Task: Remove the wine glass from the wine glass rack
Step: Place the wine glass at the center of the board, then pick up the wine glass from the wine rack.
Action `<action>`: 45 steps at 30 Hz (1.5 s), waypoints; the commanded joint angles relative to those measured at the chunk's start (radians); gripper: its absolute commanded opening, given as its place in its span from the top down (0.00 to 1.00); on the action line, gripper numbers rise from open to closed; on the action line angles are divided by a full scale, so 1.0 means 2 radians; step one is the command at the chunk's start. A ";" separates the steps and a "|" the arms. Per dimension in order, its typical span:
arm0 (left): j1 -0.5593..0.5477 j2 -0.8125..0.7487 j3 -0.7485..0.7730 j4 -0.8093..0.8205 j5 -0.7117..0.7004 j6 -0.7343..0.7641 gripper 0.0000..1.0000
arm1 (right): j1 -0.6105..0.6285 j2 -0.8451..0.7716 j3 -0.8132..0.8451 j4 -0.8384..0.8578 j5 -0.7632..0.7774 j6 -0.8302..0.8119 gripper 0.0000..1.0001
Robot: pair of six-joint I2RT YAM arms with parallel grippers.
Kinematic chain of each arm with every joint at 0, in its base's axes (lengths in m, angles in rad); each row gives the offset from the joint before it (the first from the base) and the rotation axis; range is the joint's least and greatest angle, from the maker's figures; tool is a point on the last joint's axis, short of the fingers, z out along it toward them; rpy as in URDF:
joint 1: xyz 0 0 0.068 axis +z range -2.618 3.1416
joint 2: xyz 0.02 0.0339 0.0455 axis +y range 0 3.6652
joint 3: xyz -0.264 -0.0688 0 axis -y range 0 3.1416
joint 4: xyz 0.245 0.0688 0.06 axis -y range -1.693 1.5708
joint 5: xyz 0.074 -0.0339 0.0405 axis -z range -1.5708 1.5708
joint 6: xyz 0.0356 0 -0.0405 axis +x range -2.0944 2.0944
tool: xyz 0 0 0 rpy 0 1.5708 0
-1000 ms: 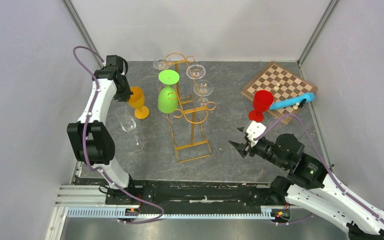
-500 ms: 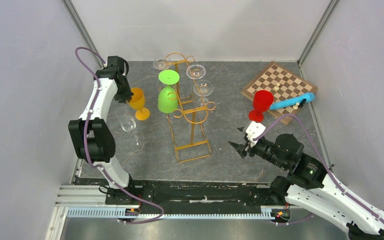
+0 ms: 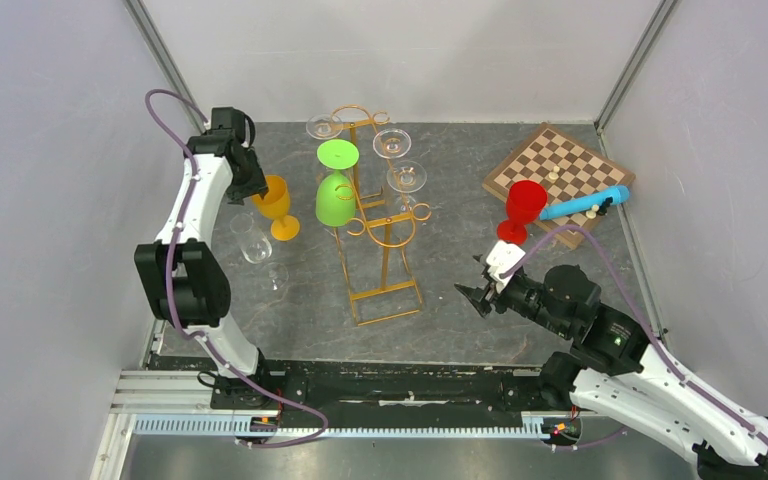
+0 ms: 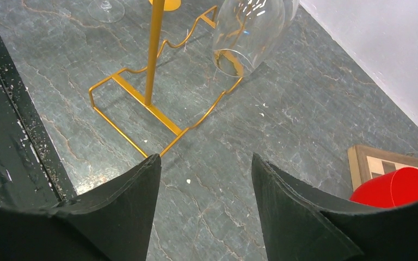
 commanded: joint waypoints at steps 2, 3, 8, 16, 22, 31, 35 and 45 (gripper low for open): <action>0.002 -0.041 0.035 -0.009 -0.002 0.011 0.42 | 0.000 0.010 0.030 0.000 0.023 0.018 0.33; 0.002 -0.046 0.037 -0.010 -0.001 0.011 0.40 | 0.000 0.012 0.033 -0.001 0.030 0.024 0.31; 0.001 -0.077 0.037 -0.010 0.021 0.007 0.34 | 0.000 0.025 0.053 -0.017 0.094 0.058 0.16; -0.003 -0.146 0.010 0.002 0.071 0.002 0.26 | 0.000 0.050 0.082 -0.061 0.168 0.122 0.02; -0.006 -0.184 0.011 0.009 0.127 -0.009 0.26 | 0.000 0.046 0.083 -0.070 0.159 0.161 0.02; -0.005 -0.221 0.007 0.040 0.280 -0.066 0.26 | 0.000 0.046 0.074 -0.100 0.225 0.259 0.02; -0.006 -0.237 0.000 0.056 0.329 -0.102 0.26 | 0.000 0.046 0.088 -0.107 0.193 0.240 0.02; -0.006 -0.273 -0.099 0.235 0.479 -0.286 0.26 | 0.000 0.043 0.073 -0.102 0.183 0.190 0.02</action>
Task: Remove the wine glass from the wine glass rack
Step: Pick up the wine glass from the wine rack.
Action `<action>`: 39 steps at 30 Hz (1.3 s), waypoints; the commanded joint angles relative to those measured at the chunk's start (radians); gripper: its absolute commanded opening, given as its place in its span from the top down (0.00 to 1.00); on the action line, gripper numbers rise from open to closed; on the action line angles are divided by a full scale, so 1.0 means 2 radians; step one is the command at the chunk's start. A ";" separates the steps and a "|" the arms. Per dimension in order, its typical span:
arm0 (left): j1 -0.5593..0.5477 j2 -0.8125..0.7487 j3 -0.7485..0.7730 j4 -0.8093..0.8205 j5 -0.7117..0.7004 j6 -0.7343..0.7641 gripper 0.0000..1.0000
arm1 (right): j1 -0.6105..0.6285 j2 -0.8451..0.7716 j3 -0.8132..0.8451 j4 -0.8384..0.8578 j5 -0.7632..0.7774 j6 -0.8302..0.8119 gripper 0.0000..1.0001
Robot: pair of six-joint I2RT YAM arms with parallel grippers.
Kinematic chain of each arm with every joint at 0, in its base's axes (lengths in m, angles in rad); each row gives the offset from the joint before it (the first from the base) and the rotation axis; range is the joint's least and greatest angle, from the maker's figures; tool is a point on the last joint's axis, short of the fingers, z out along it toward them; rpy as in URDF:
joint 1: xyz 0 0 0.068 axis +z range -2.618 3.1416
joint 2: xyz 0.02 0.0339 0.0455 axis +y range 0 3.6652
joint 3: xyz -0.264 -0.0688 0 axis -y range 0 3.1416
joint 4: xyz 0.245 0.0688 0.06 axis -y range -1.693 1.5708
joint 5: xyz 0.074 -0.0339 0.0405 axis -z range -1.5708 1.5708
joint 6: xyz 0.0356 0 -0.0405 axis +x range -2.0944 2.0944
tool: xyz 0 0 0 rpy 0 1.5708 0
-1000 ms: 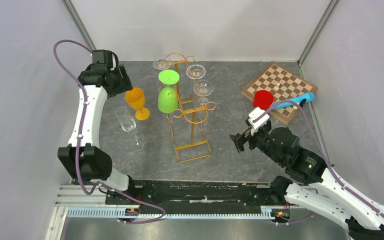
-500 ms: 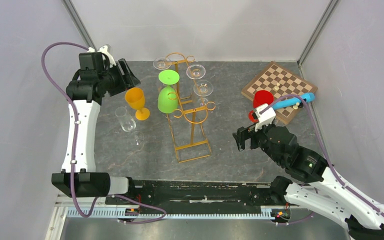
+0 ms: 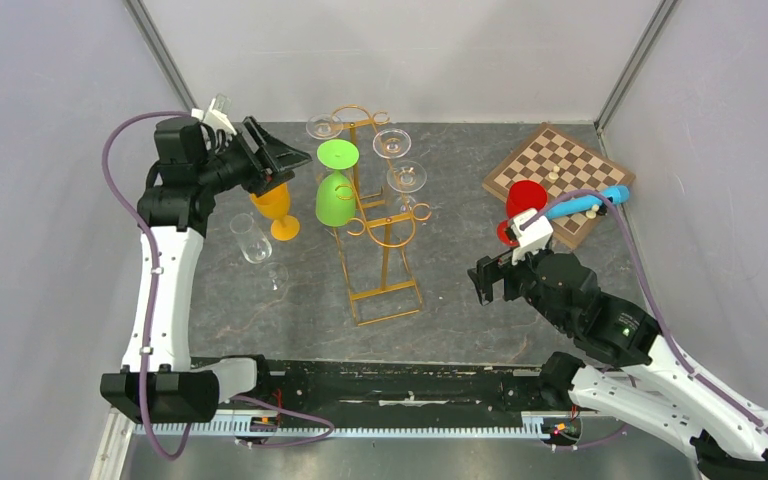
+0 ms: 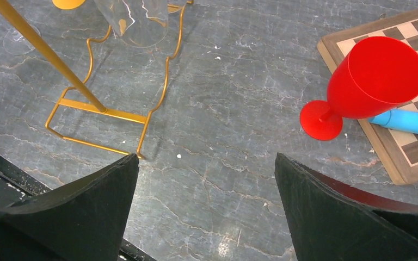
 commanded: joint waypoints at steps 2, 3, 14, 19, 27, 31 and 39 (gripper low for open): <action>0.000 -0.013 -0.038 0.133 0.093 -0.133 0.26 | 0.000 -0.001 -0.009 0.015 -0.001 -0.005 0.02; 0.000 -0.013 -0.046 0.149 0.098 -0.147 0.27 | 0.000 -0.001 -0.014 0.016 -0.001 -0.004 0.02; -0.004 0.003 -0.060 0.184 0.119 -0.198 0.33 | 0.000 -0.024 -0.054 0.046 0.003 0.000 0.02; -0.025 0.012 -0.062 0.182 0.112 -0.198 0.37 | 0.000 -0.024 -0.061 0.049 -0.003 0.001 0.02; -0.052 0.026 -0.056 0.175 0.088 -0.190 0.42 | 0.000 -0.036 -0.063 0.046 -0.003 -0.002 0.02; -0.054 0.027 -0.051 0.165 0.080 -0.182 0.50 | 0.000 -0.039 -0.063 0.044 -0.003 -0.003 0.02; -0.054 0.030 -0.032 0.128 0.069 -0.152 0.61 | 0.000 -0.035 -0.066 0.049 -0.004 -0.003 0.02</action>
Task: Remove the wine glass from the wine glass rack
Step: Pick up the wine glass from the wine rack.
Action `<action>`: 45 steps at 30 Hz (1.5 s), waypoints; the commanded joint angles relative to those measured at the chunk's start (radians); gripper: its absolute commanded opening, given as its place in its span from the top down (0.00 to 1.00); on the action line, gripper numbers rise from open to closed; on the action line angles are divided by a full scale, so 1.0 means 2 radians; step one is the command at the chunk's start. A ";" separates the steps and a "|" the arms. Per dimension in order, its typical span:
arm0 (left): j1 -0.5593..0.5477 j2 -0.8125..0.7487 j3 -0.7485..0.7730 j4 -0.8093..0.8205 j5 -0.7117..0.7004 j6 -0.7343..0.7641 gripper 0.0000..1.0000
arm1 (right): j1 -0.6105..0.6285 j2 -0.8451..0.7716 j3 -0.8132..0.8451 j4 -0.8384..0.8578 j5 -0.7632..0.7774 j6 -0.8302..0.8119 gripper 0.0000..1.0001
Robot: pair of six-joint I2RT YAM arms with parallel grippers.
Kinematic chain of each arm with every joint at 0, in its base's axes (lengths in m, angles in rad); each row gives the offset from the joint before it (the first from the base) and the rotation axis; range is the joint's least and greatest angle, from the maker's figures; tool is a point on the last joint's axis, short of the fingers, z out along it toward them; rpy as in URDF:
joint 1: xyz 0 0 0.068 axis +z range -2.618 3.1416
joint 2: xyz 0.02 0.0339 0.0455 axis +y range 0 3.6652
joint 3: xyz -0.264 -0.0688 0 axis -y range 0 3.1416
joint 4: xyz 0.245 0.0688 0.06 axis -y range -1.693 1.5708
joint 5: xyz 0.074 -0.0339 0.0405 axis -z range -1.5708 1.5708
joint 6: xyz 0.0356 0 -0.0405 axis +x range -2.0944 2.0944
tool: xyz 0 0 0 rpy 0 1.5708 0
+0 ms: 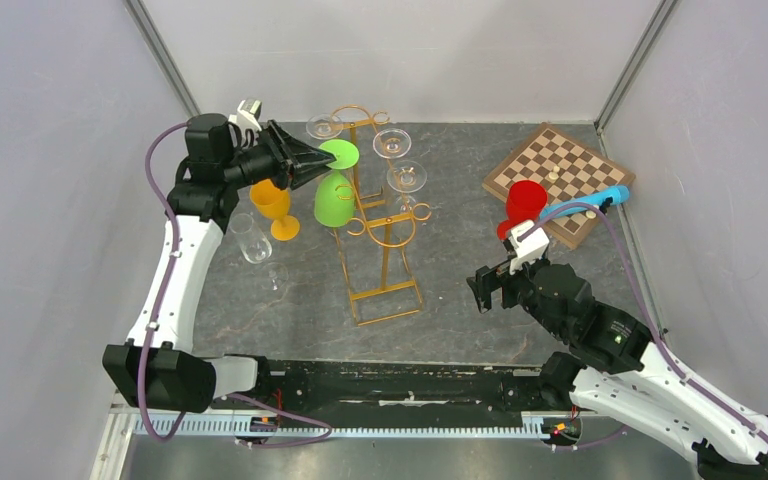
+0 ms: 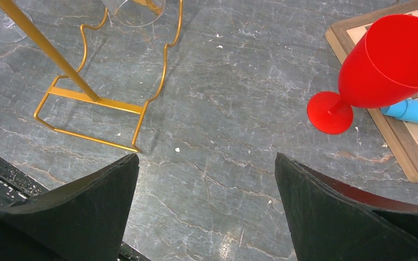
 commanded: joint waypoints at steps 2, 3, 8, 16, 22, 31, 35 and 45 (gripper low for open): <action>-0.002 0.004 0.029 -0.017 -0.010 0.030 0.66 | 0.000 0.001 -0.005 0.022 0.001 0.000 0.02; -0.002 0.005 0.029 -0.017 -0.010 0.031 0.69 | 0.000 0.001 -0.006 0.022 0.000 -0.001 0.02; -0.002 0.007 0.028 -0.018 -0.009 0.035 0.81 | 0.000 0.001 -0.009 0.023 0.000 0.000 0.02; -0.002 0.006 0.029 -0.022 -0.007 0.042 0.98 | 0.000 0.000 -0.013 0.023 -0.001 0.004 0.02; -0.002 0.000 0.040 -0.025 -0.006 0.041 0.98 | 0.000 -0.001 -0.013 0.024 -0.003 0.006 0.02; -0.001 -0.015 0.063 -0.041 -0.003 0.042 0.98 | 0.000 0.000 -0.016 0.026 -0.006 0.010 0.02; -0.001 -0.018 0.074 -0.058 -0.007 0.053 0.98 | 0.000 0.000 -0.016 0.027 -0.009 0.012 0.02; 0.001 -0.018 0.096 -0.110 -0.035 0.098 0.98 | 0.000 0.001 -0.010 0.022 -0.013 0.016 0.02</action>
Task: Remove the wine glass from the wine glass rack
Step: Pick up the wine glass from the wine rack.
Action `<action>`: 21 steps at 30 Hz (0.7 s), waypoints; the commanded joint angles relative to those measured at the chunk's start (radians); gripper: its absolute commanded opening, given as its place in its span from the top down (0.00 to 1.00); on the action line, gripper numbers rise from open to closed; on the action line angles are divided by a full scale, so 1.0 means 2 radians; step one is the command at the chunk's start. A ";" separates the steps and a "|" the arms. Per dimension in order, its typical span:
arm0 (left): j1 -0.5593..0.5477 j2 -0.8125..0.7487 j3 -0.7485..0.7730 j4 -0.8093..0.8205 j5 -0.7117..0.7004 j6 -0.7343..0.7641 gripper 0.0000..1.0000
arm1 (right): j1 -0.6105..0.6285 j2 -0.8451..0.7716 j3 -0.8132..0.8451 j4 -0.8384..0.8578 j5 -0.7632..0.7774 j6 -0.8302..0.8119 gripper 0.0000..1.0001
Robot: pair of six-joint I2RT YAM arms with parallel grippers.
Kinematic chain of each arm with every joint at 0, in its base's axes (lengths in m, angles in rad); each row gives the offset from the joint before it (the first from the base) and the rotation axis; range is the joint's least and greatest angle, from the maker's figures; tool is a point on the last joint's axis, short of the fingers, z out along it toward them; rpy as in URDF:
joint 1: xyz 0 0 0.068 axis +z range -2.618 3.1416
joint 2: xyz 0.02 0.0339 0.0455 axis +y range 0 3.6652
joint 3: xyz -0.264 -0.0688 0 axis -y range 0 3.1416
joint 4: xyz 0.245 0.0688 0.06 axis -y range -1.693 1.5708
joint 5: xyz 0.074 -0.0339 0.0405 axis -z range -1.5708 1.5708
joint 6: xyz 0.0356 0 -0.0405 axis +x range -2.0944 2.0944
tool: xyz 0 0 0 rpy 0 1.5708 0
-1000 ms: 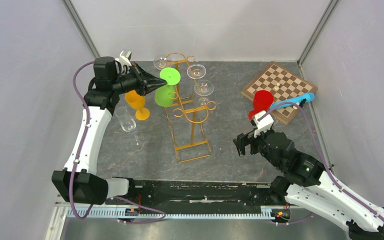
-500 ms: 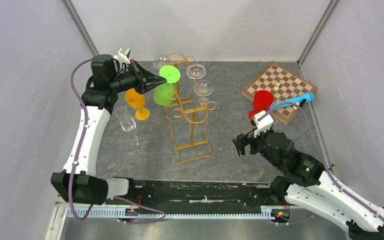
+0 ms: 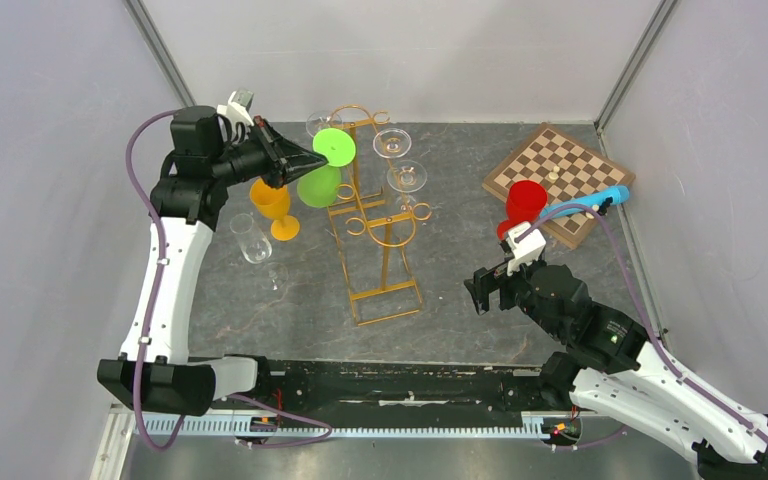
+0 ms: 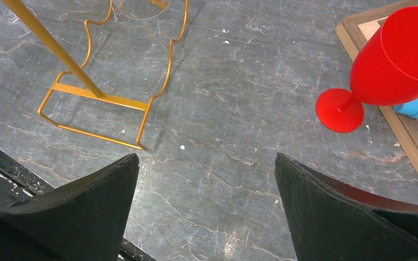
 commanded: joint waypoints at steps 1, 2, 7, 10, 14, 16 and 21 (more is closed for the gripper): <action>0.002 -0.010 0.029 -0.020 -0.017 0.048 0.98 | 0.000 0.001 0.004 0.012 -0.005 0.009 0.02; 0.002 -0.009 0.030 -0.023 -0.020 0.053 0.98 | 0.000 0.002 0.004 0.012 -0.006 0.008 0.02; 0.005 -0.008 0.035 -0.037 -0.030 0.068 0.98 | 0.000 0.004 0.007 0.010 -0.009 0.010 0.02; 0.008 -0.009 0.043 -0.052 -0.043 0.081 0.98 | 0.001 0.005 0.009 0.007 -0.010 0.011 0.02; 0.010 -0.012 0.049 -0.061 -0.050 0.088 0.98 | 0.000 0.007 0.010 0.008 -0.009 0.011 0.02; 0.010 -0.015 0.052 -0.066 -0.054 0.092 0.98 | 0.000 0.010 0.011 0.009 -0.012 0.011 0.02; 0.010 -0.027 0.059 -0.082 -0.057 0.105 0.98 | 0.000 0.017 0.011 0.012 -0.014 0.011 0.02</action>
